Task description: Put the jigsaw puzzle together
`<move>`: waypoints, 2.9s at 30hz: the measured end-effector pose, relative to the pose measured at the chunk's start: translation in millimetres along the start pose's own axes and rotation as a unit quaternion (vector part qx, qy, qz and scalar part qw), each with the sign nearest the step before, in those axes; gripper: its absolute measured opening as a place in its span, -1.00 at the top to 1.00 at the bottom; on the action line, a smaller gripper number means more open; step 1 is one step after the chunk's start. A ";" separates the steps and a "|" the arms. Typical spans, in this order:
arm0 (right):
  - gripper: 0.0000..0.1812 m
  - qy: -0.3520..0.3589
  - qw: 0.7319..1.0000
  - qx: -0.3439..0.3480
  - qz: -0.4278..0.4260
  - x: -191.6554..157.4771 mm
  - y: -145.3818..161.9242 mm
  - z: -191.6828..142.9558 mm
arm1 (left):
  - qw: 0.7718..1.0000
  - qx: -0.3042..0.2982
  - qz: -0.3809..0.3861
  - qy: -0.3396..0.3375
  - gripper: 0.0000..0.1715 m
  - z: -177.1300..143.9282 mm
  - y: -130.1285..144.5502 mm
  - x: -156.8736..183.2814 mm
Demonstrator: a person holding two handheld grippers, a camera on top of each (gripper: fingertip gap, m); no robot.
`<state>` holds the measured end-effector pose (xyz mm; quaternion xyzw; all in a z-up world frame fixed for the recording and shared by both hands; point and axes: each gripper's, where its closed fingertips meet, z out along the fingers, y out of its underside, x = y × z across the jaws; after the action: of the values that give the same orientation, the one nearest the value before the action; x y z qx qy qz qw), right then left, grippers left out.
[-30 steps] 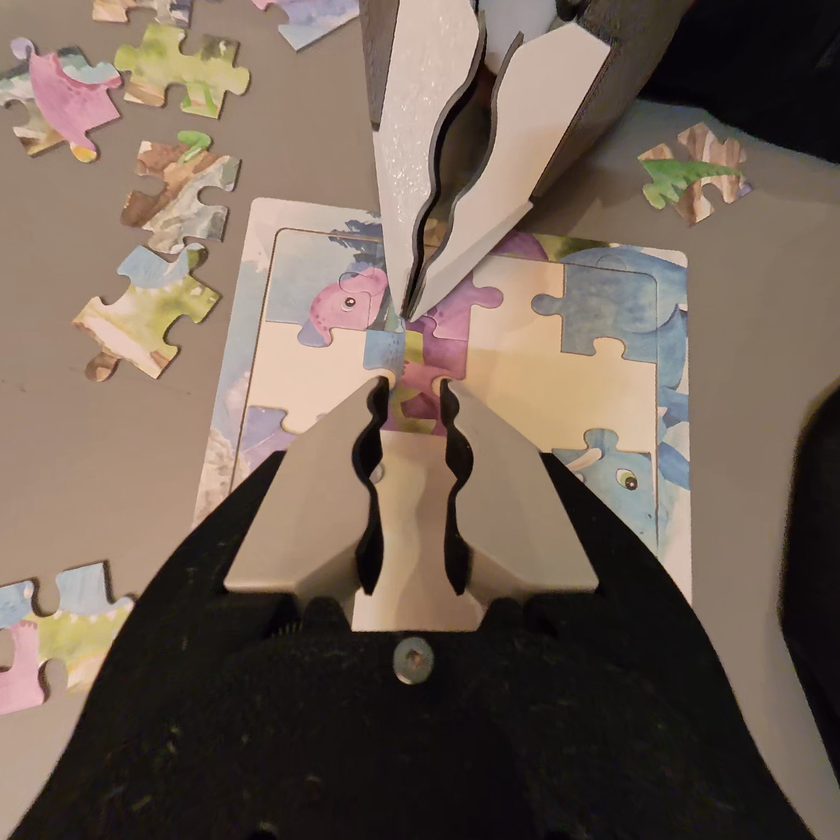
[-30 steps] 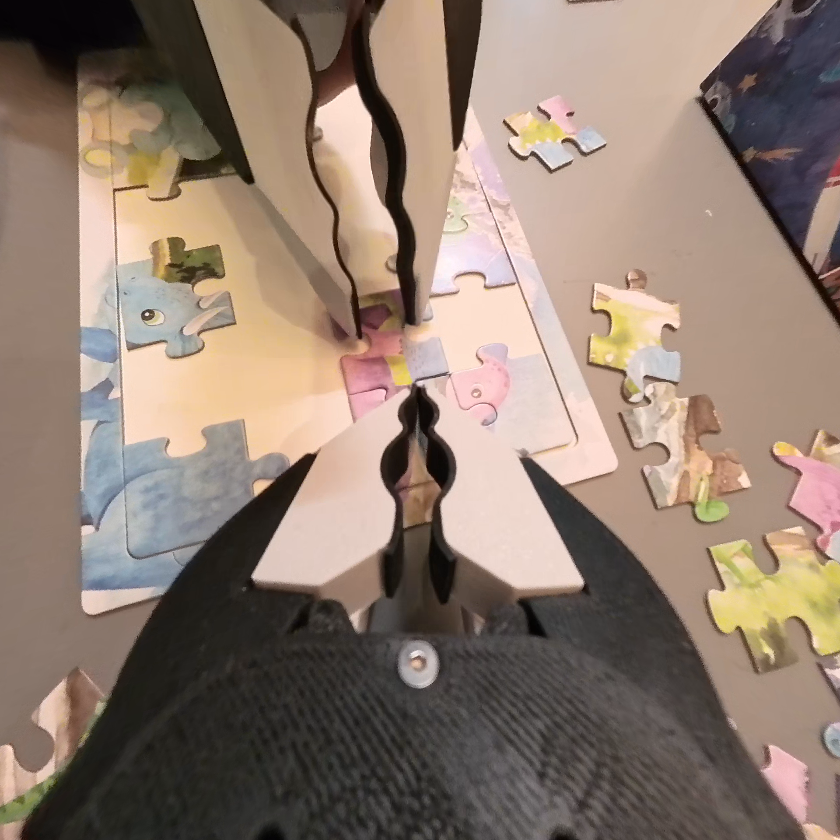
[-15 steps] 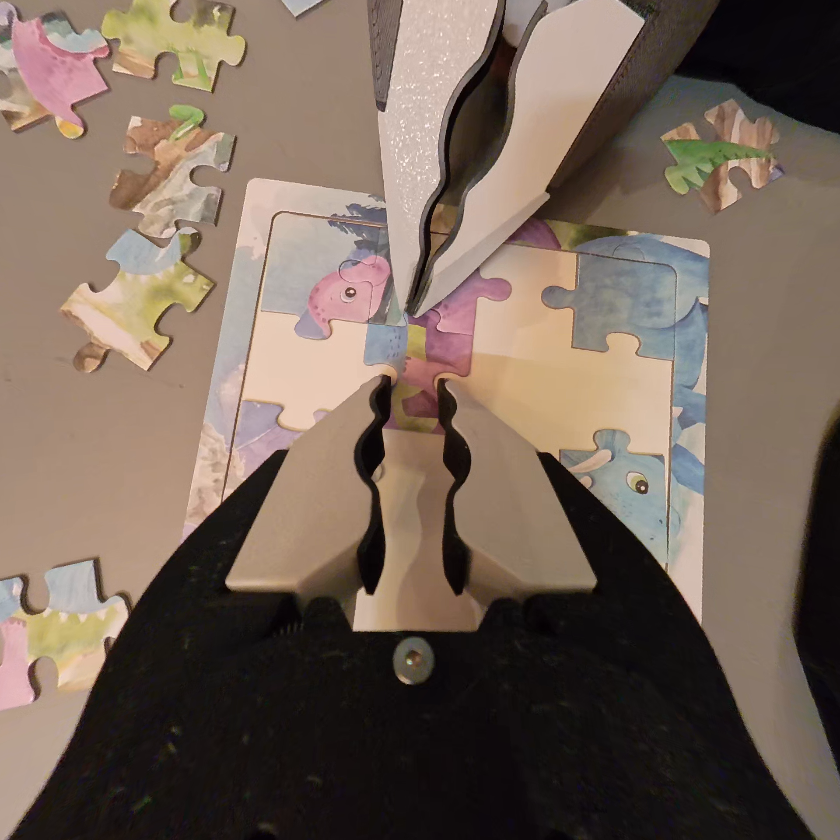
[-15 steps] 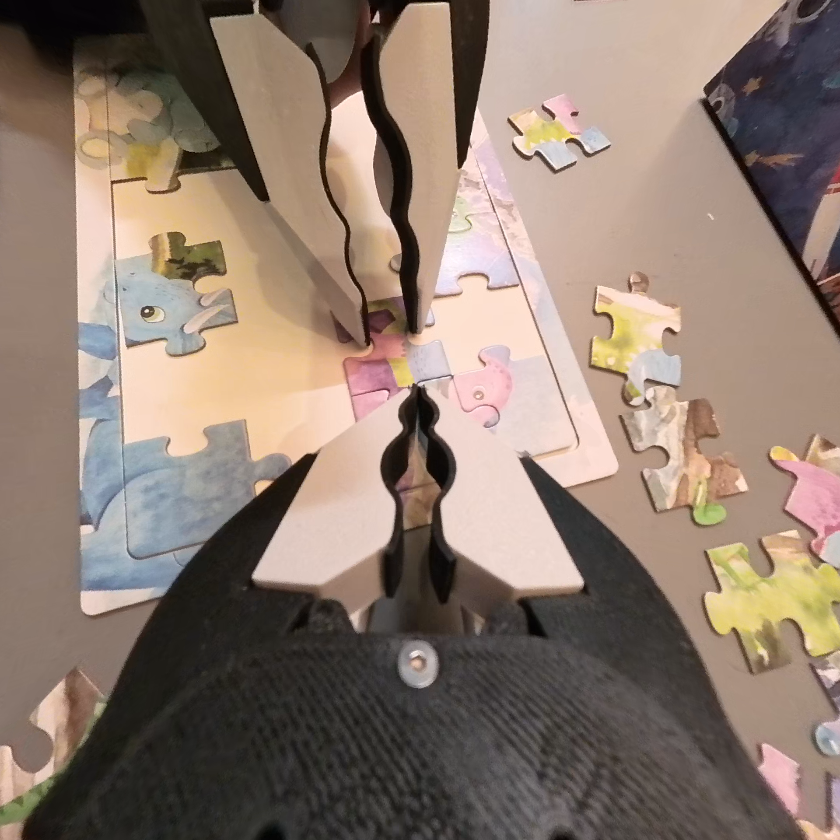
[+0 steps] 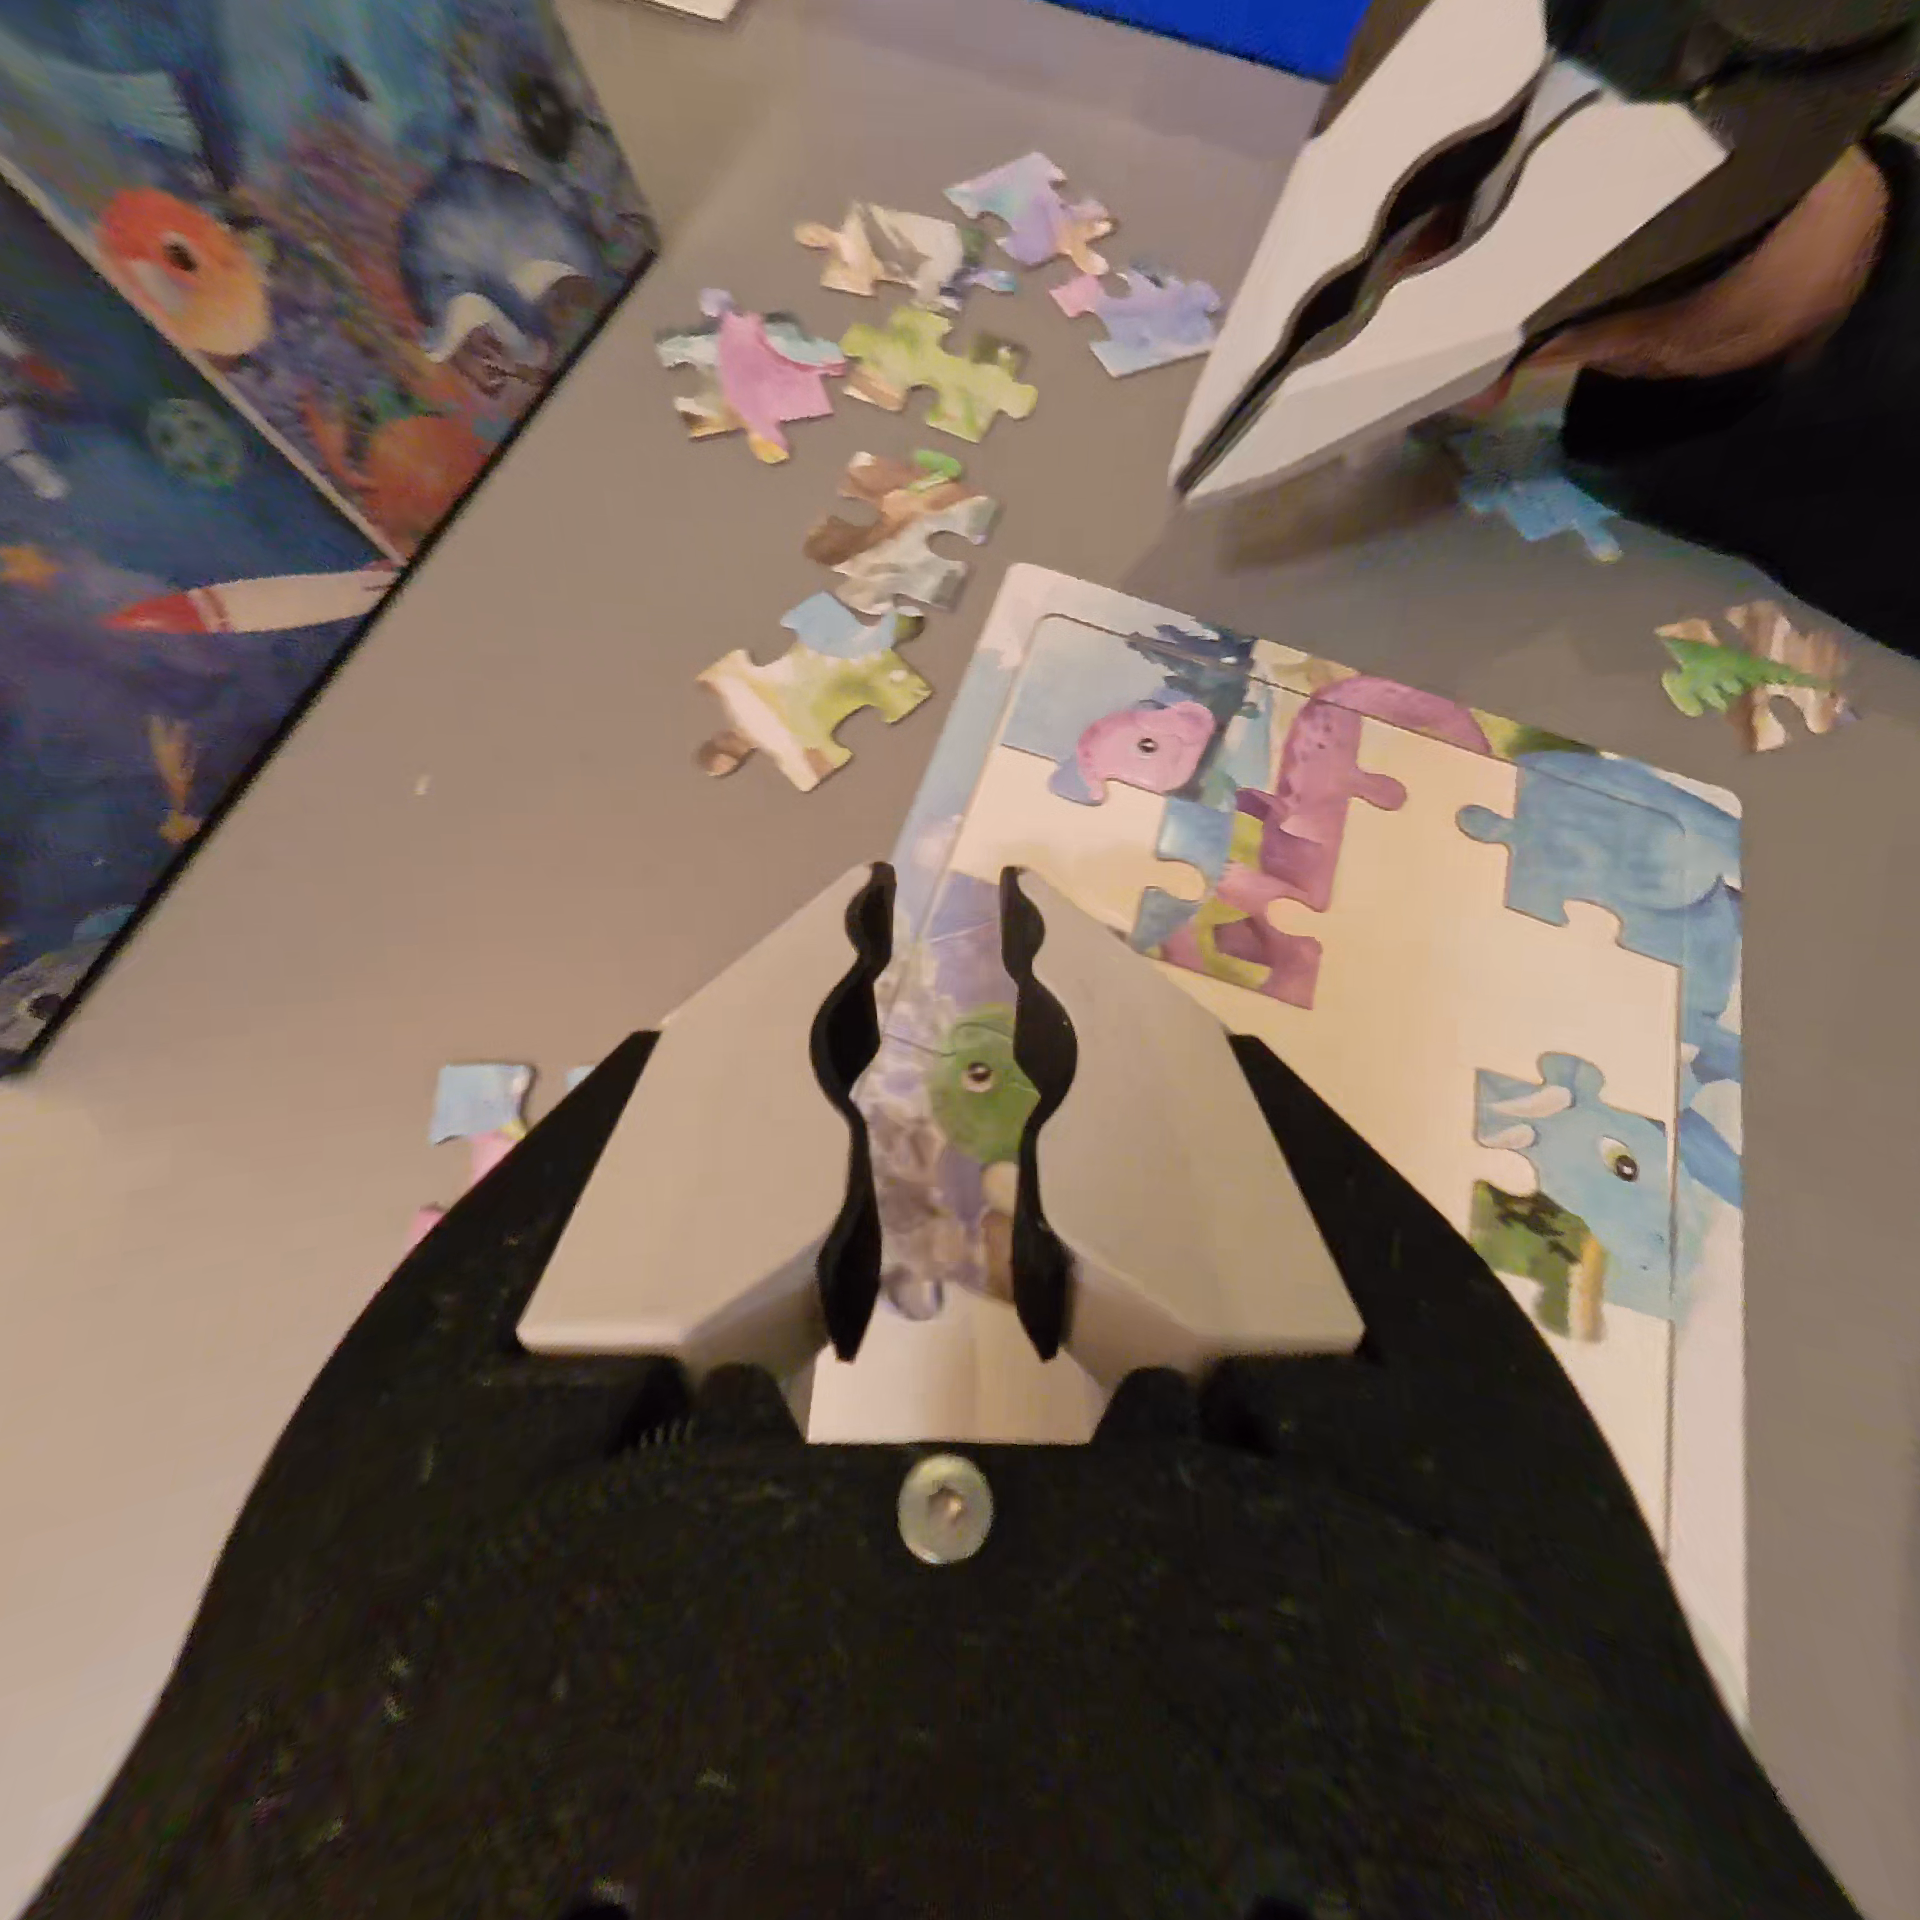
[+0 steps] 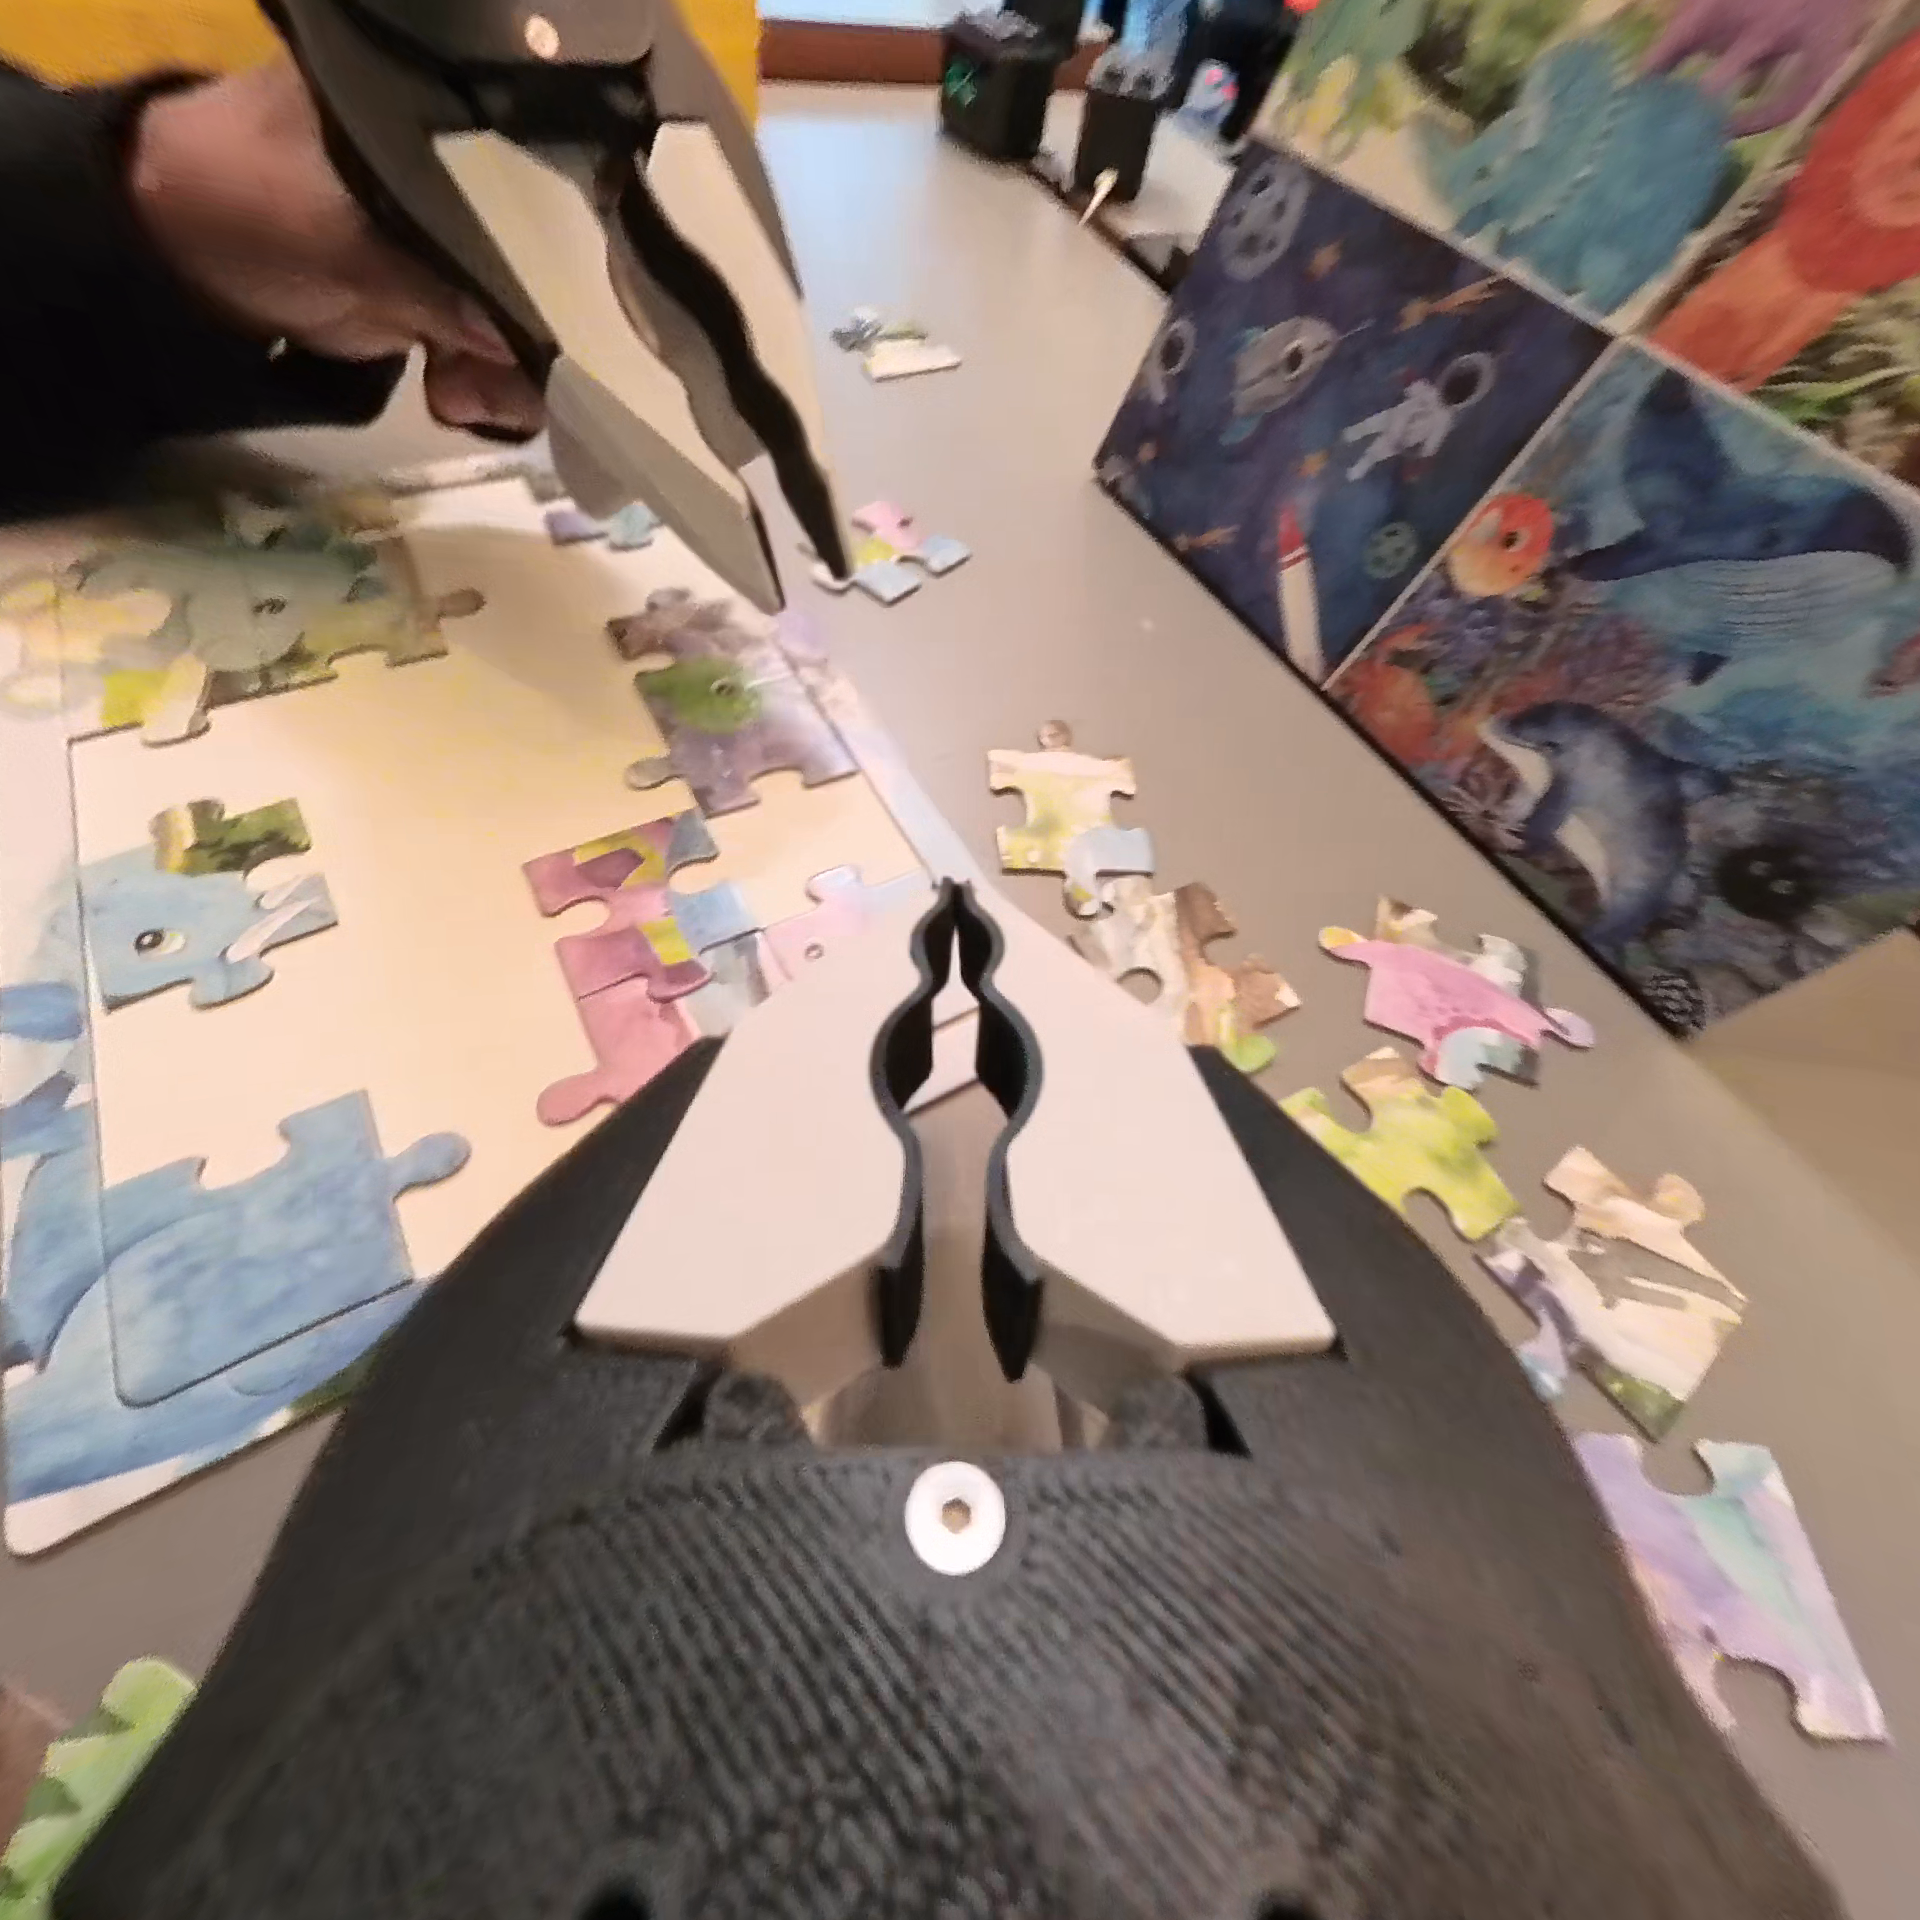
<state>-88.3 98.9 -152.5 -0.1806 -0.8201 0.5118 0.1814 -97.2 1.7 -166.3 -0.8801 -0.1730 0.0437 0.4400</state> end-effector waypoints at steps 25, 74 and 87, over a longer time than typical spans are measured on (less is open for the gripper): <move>1.00 0.061 0.986 0.110 0.105 46.6 -15.0 -30.9 | 0.991 0.082 -0.047 -0.093 0.86 -36.5 0.0 -71.1; 0.94 0.084 0.984 0.105 0.117 56.5 -9.2 -32.2 | 0.984 0.084 -0.118 -0.103 0.82 -45.3 31.7 -113.6; 0.94 0.084 0.985 0.100 0.114 55.4 -8.3 -30.7 | 0.985 0.077 -0.118 -0.103 0.79 -43.9 33.0 -113.2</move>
<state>-122.6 146.0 -126.2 -0.2962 -0.7208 0.5913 0.2075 -184.3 -88.7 -174.1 -0.8077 -0.3156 0.0950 0.4889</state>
